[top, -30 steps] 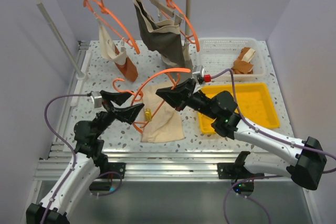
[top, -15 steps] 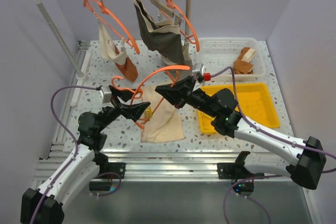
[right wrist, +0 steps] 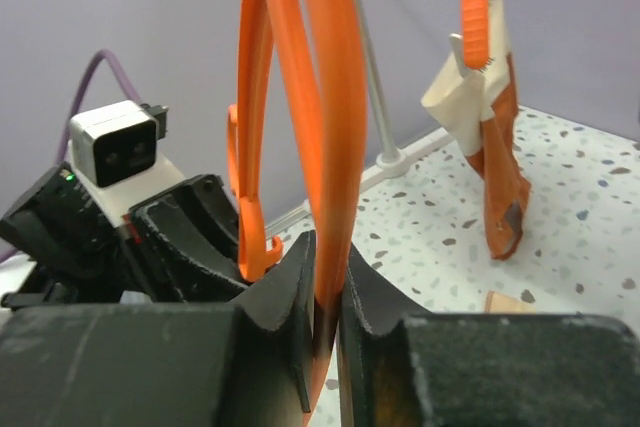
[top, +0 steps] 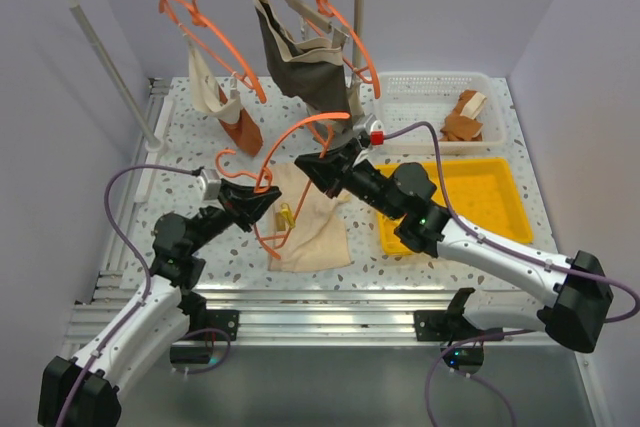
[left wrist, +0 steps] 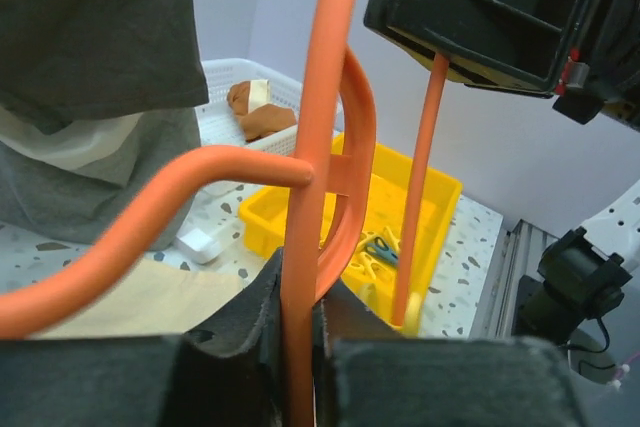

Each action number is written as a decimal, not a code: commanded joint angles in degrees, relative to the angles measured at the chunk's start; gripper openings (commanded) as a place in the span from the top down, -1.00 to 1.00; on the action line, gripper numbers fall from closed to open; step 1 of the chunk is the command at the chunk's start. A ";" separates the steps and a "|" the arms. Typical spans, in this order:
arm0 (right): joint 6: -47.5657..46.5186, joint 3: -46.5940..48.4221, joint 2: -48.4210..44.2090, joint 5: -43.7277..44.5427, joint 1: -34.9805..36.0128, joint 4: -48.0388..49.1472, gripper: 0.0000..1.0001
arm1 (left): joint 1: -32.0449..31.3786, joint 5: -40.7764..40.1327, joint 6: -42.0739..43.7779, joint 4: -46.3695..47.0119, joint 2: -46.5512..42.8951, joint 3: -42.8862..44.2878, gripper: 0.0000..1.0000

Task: Clip the underwear to the hanger
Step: Adjust the hanger, then pick up the clamp from the bin.

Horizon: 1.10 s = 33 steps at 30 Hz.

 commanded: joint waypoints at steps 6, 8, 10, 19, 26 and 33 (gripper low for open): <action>-7.81 1.66 -1.69 10.64 -0.37 -5.50 0.08 | -0.30 -1.29 -0.23 -0.15 -0.78 -1.67 1.00; -8.52 1.75 -1.96 11.25 -0.37 -7.00 -0.04 | -0.30 -1.38 -0.41 -0.41 -0.96 -1.75 1.00; -9.49 1.22 -2.31 12.13 -0.37 -8.57 -0.25 | -0.30 -2.08 -0.58 -0.94 -1.22 -1.67 1.00; -10.19 -7.56 -8.09 15.30 -0.37 -10.69 -0.73 | -0.30 -7.88 1.79 -6.22 -2.19 -1.40 1.00; -9.50 -14.68 -16.98 26.43 -0.45 -14.46 -0.78 | -0.30 -13.24 3.20 -10.52 -3.07 -0.96 1.00; -3.26 -9.53 -11.65 41.58 -10.63 -28.43 -0.76 | -0.30 -12.99 3.20 -10.53 -3.07 -1.05 1.00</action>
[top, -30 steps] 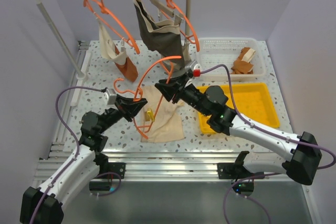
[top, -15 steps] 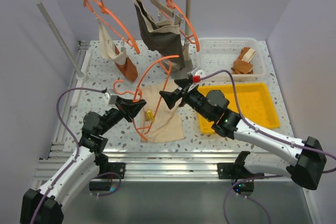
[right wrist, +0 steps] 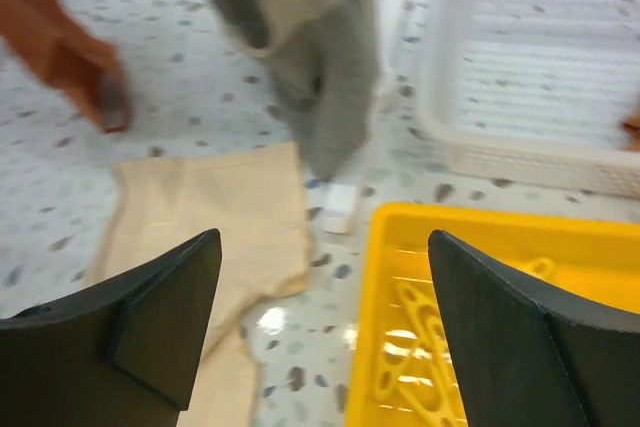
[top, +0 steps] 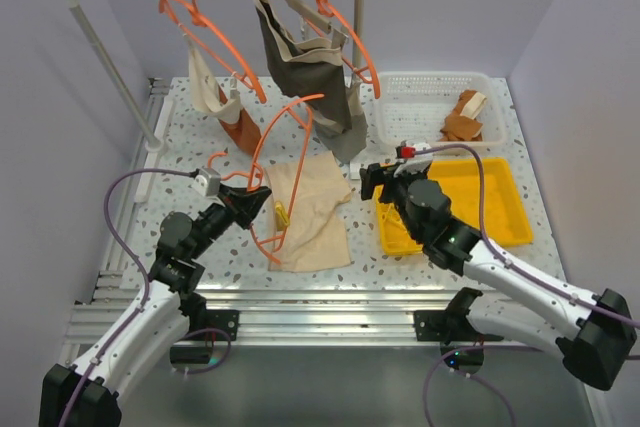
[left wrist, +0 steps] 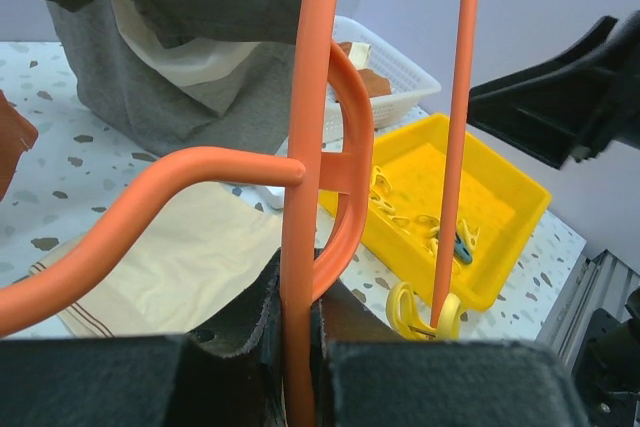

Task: Clip the underwear to the hanger
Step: Pick up the clamp from the bin.

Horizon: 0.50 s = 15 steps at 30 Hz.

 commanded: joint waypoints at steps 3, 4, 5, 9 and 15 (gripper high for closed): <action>7.82 8.75 9.18 6.45 -13.78 -13.47 -0.67 | -0.23 -0.39 1.32 1.37 -0.05 0.78 1.00; 8.35 9.90 10.78 6.01 -15.28 -15.22 -0.62 | -0.23 -0.39 1.32 1.37 -0.23 0.70 1.00; 9.40 12.17 12.53 6.61 -17.12 -16.28 -0.56 | -0.23 -0.30 1.32 1.19 -0.58 0.70 1.00; 11.78 16.57 22.55 5.92 -20.30 -18.75 -0.54 | -0.23 -0.30 1.32 0.84 -1.28 0.78 1.00; 15.38 19.50 31.53 7.40 -22.76 -22.97 -0.40 | -0.23 0.22 1.14 0.93 -1.28 0.70 1.00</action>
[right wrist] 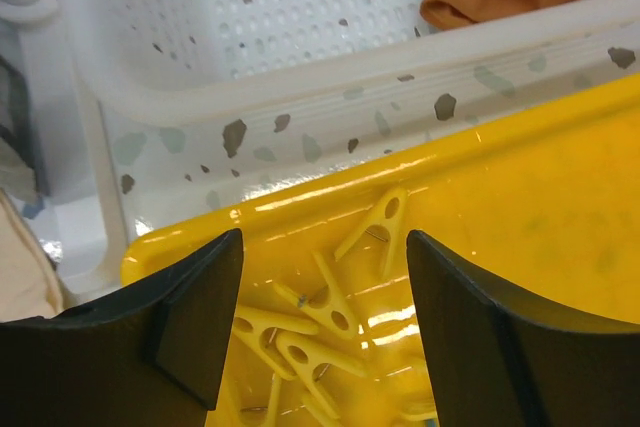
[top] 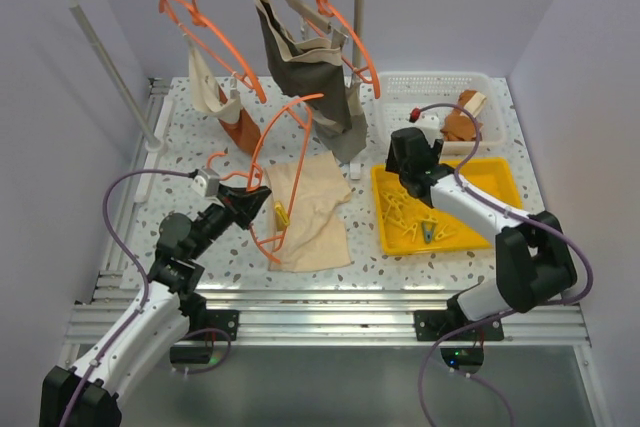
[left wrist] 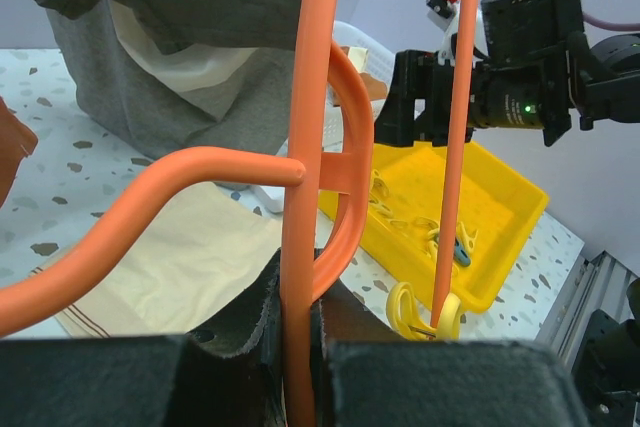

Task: Clip the underwear to the hanger
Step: Pick up the clamp from the bin.

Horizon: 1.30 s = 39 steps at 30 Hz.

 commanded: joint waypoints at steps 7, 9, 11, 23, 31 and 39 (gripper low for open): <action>5.62 -0.30 2.95 2.45 -1.06 -3.87 -0.21 | -0.23 0.97 0.84 2.53 0.88 0.52 1.00; 6.15 -0.56 4.79 1.66 -1.24 -3.61 -0.14 | -0.23 1.41 0.75 2.79 1.32 0.43 1.00; 6.85 -1.70 5.68 0.09 -1.24 -2.47 -0.08 | -0.23 1.32 0.75 2.88 1.33 0.43 1.00; -0.44 -7.07 8.14 -9.15 -1.33 9.40 -0.20 | -0.14 2.03 0.31 4.11 2.47 0.17 1.00; -1.49 -10.23 4.11 -11.17 -1.33 11.60 -0.21 | -0.23 2.20 0.04 4.73 2.82 0.08 1.00; -0.27 -7.51 4.00 -9.42 -1.33 4.40 -0.14 | -0.14 3.43 -0.40 5.96 3.79 -0.09 1.00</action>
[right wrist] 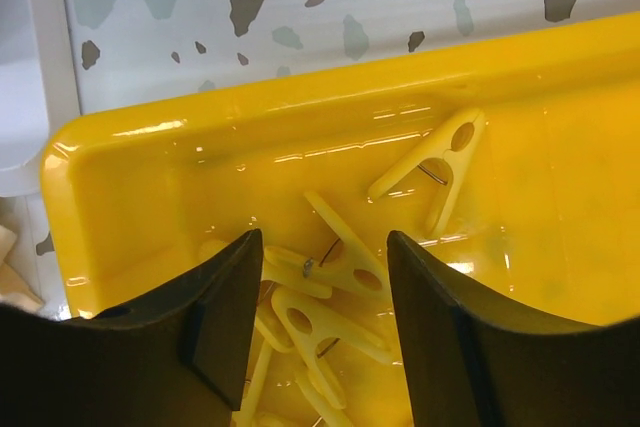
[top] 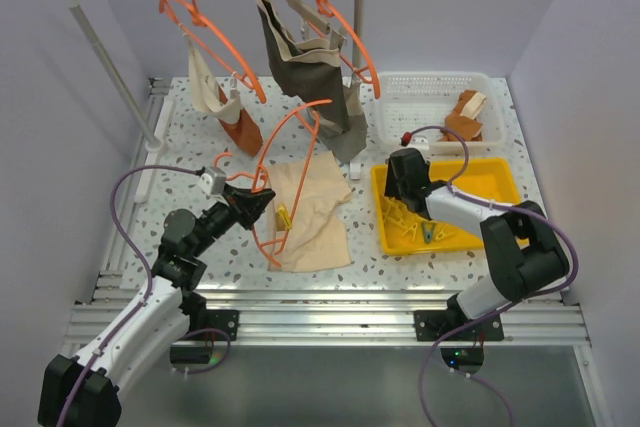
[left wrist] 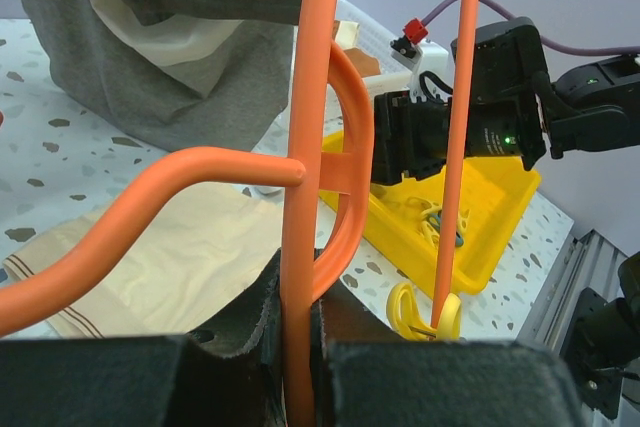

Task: Clip the underwear to the hanger
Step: Pick up the clamp from the bin.

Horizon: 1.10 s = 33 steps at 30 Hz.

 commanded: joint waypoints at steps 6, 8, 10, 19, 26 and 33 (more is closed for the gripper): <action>0.55 5.33 2.65 2.81 -0.10 -2.91 0.00 | -0.23 1.07 -0.27 4.19 -1.13 -0.09 1.00; 0.02 6.48 4.05 2.73 -0.19 -2.65 0.06 | -0.23 0.99 -0.27 4.10 -1.31 -0.09 1.00; -0.24 7.88 5.80 2.46 -0.19 -3.08 0.10 | -0.23 1.07 -0.27 4.01 -1.49 -0.09 1.00; 1.95 7.80 8.54 3.16 -0.37 -4.67 0.21 | -0.23 0.99 -0.18 3.40 -2.28 -0.09 1.00; 3.62 8.15 8.54 4.31 -0.63 -8.00 0.37 | -0.23 1.16 -0.18 3.22 -2.54 -0.09 1.00; 5.20 9.56 9.86 5.54 -1.16 -10.91 0.66 | -0.23 0.72 0.08 2.08 -4.12 -0.01 1.00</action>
